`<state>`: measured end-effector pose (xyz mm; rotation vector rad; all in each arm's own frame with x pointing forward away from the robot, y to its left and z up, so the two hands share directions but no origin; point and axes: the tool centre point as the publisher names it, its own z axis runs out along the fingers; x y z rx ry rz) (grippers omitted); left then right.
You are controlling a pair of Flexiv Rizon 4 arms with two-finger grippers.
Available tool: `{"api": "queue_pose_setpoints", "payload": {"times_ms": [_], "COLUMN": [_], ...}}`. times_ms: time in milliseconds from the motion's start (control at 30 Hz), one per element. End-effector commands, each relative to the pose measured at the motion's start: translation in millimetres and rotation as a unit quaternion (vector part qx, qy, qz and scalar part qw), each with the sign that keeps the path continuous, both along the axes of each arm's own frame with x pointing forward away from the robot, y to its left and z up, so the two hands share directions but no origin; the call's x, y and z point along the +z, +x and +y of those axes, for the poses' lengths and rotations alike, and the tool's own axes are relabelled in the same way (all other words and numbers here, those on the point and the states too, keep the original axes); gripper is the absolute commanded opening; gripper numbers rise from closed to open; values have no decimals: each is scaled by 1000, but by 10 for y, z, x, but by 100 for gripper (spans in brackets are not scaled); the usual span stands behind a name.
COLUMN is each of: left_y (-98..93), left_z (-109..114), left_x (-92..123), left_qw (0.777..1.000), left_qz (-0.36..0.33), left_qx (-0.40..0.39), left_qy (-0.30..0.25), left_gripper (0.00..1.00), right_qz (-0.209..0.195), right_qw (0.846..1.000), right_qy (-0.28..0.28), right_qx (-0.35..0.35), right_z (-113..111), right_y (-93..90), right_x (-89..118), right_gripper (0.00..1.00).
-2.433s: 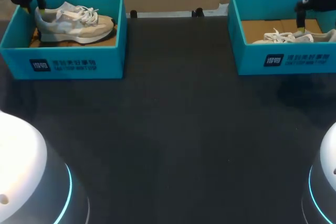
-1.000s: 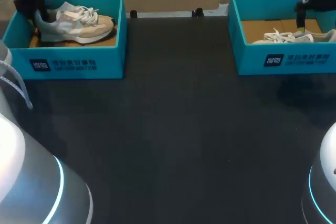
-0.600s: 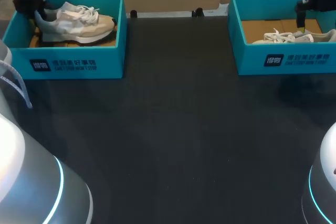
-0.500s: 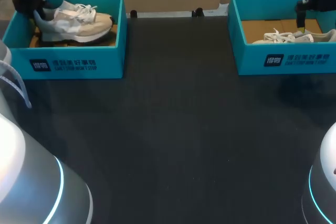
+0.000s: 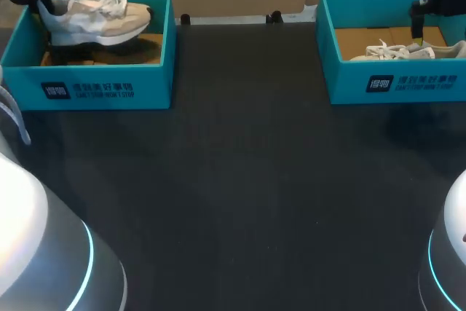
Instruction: Take the shoe out of the shoebox, open the shoe tongue, remove and reinsert the insole, then place the shoe into the shoebox
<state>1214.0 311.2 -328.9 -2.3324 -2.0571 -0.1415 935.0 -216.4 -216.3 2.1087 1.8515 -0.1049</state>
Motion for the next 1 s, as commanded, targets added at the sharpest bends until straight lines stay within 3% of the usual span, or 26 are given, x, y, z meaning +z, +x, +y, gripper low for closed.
{"api": "queue_pose_setpoints", "payload": {"times_ms": [33,433,1000], "left_y": [-137,-211,-233], "left_z": [-18,23,144], "left_x": [346,811,1383], "left_qw": [1000,999,997], "left_qz": [-11,-37,-82], "left_qx": [0,1,14], "left_qy": [10,37,4], "left_gripper": [0,0,0], "right_qz": [0,0,0], "right_qw": [1000,1000,1000], "right_qy": [0,0,0], "right_qx": [0,0,0], "right_z": [-4,-4,-4], "right_y": [-3,-3,-3], "right_x": [0,0,0], "right_gripper": [100,100,100]}}
